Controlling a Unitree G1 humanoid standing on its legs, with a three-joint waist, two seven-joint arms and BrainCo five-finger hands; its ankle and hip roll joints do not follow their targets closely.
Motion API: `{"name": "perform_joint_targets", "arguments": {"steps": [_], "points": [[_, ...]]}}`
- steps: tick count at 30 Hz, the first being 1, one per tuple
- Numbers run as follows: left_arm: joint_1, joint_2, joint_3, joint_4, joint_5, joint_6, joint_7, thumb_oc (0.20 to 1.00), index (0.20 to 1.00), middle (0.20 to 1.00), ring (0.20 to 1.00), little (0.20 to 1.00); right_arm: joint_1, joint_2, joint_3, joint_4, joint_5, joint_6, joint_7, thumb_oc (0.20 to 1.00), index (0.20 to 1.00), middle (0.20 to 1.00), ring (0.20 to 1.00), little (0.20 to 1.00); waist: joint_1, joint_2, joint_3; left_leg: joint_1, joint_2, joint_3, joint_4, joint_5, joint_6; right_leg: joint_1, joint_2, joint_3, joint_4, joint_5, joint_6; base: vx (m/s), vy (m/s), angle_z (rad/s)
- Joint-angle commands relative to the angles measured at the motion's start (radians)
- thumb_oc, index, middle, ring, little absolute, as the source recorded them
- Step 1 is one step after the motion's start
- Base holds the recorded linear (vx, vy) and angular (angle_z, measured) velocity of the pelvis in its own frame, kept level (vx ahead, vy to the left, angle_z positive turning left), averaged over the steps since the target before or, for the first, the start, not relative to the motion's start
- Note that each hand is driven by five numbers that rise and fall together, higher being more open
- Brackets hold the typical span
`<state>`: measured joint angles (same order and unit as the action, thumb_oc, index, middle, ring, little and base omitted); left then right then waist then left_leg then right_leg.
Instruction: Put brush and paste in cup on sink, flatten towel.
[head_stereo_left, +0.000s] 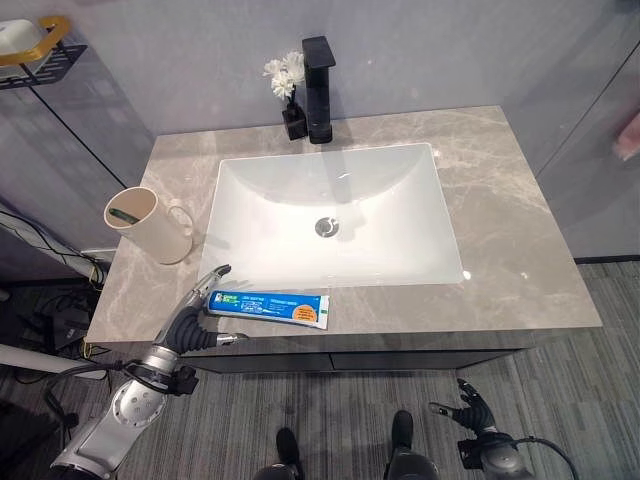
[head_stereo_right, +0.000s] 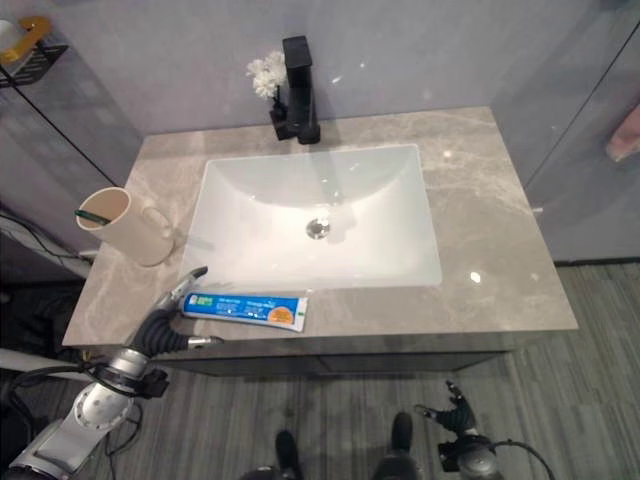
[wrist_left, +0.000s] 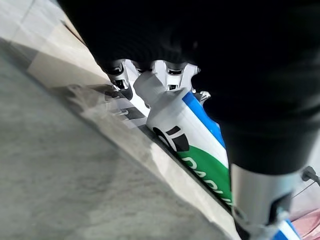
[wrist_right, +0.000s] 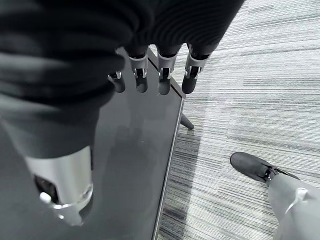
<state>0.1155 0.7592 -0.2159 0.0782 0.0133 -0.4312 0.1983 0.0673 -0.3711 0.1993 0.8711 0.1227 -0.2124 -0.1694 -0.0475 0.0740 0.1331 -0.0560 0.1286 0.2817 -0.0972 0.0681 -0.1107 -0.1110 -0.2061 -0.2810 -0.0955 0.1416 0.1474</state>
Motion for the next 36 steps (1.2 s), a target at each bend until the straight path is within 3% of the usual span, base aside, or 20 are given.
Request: {"name": "perform_joint_targets", "arguments": {"steps": [1, 7, 27, 28, 33, 36], "points": [[-0.074, -0.037, 0.013, 0.042, -0.066, 0.002, -0.034, 1.000, 1.000, 1.000, 1.000, 1.000, -0.030, -0.026, -0.028, -0.034, -0.007, -0.017, 0.003, 1.000, 1.000, 1.000, 1.000, 1.000, -0.017, -0.006, 0.029, 0.053, 0.008, -0.035, 0.010, -0.037, 0.007, 0.034, -0.062, 0.002, 0.018, 0.051, 0.101, 0.00, 0.000, 0.00], [-0.072, -0.045, 0.014, 0.049, -0.090, 0.010, -0.055, 1.000, 1.000, 1.000, 1.000, 1.000, -0.024, -0.026, -0.027, -0.026, -0.012, -0.016, 0.007, 1.000, 1.000, 1.000, 1.000, 1.000, -0.022, -0.005, 0.029, 0.056, 0.007, -0.031, 0.010, -0.038, 0.007, 0.034, -0.058, 0.005, 0.018, 0.049, 0.099, 0.00, 0.000, 0.00], [-0.097, 0.038, -0.051, 0.057, -0.003, 0.008, -0.108, 1.000, 1.000, 1.000, 1.000, 1.000, -0.001, -0.046, -0.031, -0.045, -0.025, -0.021, 0.020, 1.000, 1.000, 1.000, 1.000, 1.000, -0.044, 0.007, 0.024, 0.084, 0.021, -0.005, 0.010, -0.047, 0.003, 0.036, -0.039, 0.029, 0.016, 0.027, 0.094, 0.01, -0.001, -0.04], [-0.097, 0.041, -0.053, 0.056, 0.000, 0.010, -0.109, 0.937, 0.937, 0.937, 0.937, 0.937, 0.002, -0.047, -0.032, -0.047, -0.025, -0.021, 0.020, 1.000, 1.000, 1.000, 1.000, 1.000, -0.045, 0.008, 0.023, 0.086, 0.021, -0.004, 0.010, -0.047, 0.003, 0.037, -0.039, 0.030, 0.016, 0.026, 0.093, 0.00, 0.000, 0.00], [-0.100, 0.050, -0.065, 0.061, 0.023, 0.012, -0.116, 0.896, 0.896, 0.896, 0.896, 0.896, 0.009, -0.050, -0.035, -0.051, -0.028, -0.021, 0.022, 1.000, 1.000, 1.000, 1.000, 1.000, -0.049, 0.011, 0.021, 0.090, 0.023, -0.001, 0.010, -0.049, 0.002, 0.040, -0.036, 0.031, 0.016, 0.023, 0.092, 0.00, -0.002, -0.02], [-0.108, 0.065, -0.076, 0.067, 0.060, 0.009, -0.121, 0.827, 0.827, 0.827, 0.827, 0.827, 0.015, -0.051, -0.038, -0.056, -0.029, -0.024, 0.024, 1.000, 1.000, 1.000, 1.000, 1.000, -0.054, 0.011, 0.017, 0.096, 0.025, 0.003, 0.010, -0.050, 0.001, 0.044, -0.034, 0.035, 0.016, 0.021, 0.092, 0.00, -0.002, -0.01]]}}
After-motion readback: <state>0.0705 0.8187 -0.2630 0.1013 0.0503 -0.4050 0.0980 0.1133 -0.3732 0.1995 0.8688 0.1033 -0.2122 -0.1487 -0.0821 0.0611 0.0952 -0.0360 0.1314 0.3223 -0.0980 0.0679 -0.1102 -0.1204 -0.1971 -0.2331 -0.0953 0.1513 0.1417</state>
